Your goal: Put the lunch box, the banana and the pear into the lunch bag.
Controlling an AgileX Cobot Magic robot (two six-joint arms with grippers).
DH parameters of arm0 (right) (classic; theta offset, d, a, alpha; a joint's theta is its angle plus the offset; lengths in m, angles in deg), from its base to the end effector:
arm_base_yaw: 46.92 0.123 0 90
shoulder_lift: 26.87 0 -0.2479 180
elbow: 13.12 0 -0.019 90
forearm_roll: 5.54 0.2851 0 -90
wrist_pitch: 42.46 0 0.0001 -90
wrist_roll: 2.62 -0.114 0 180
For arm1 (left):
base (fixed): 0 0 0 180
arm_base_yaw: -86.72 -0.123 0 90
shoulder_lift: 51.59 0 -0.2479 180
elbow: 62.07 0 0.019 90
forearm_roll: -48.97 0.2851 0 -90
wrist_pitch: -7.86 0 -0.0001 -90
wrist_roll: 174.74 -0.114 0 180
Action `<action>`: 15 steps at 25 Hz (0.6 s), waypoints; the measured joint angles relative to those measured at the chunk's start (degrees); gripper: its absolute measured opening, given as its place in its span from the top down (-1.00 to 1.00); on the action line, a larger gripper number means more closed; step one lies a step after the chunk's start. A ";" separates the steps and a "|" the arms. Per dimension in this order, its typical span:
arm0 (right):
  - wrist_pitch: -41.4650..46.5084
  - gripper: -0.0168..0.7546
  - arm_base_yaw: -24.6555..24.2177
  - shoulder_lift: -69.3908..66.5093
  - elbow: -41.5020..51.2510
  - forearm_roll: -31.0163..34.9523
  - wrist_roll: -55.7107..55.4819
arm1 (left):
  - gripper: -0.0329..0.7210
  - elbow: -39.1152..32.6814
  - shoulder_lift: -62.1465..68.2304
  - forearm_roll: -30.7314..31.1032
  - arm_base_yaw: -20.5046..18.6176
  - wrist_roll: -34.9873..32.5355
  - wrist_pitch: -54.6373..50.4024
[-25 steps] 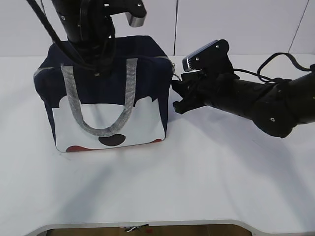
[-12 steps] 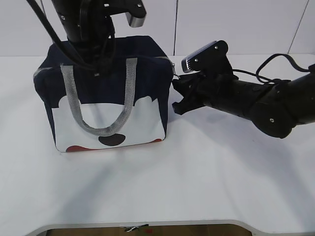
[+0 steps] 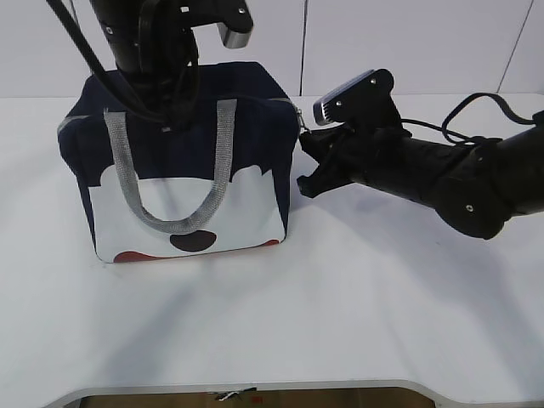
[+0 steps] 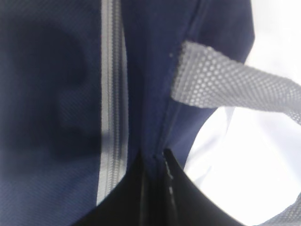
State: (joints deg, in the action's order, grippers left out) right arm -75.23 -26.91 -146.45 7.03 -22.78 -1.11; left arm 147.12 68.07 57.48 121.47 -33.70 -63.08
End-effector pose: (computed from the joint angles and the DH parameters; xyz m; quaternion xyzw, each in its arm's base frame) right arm 0.3960 0.1636 0.0982 -0.2953 0.7527 0.0849 0.5823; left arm 0.3740 -0.2401 0.2482 0.6004 0.7799 0.0790 0.1583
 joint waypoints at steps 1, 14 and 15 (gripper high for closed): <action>0.00 0.91 0.00 0.00 0.00 0.00 0.00 | 0.90 0.00 0.00 0.00 0.00 0.00 0.00; 0.33 0.91 0.00 -3.22 -0.58 -0.11 0.00 | 0.91 0.00 -1.47 -0.93 0.00 0.00 -0.12; 0.19 0.91 0.00 -3.66 -0.66 0.00 0.00 | 0.91 -0.03 -2.04 -1.04 0.00 0.00 -0.12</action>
State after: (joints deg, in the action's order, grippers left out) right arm -75.03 -26.91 -150.10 6.37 -22.78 -1.11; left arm 147.09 66.03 56.44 121.47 -33.70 -63.20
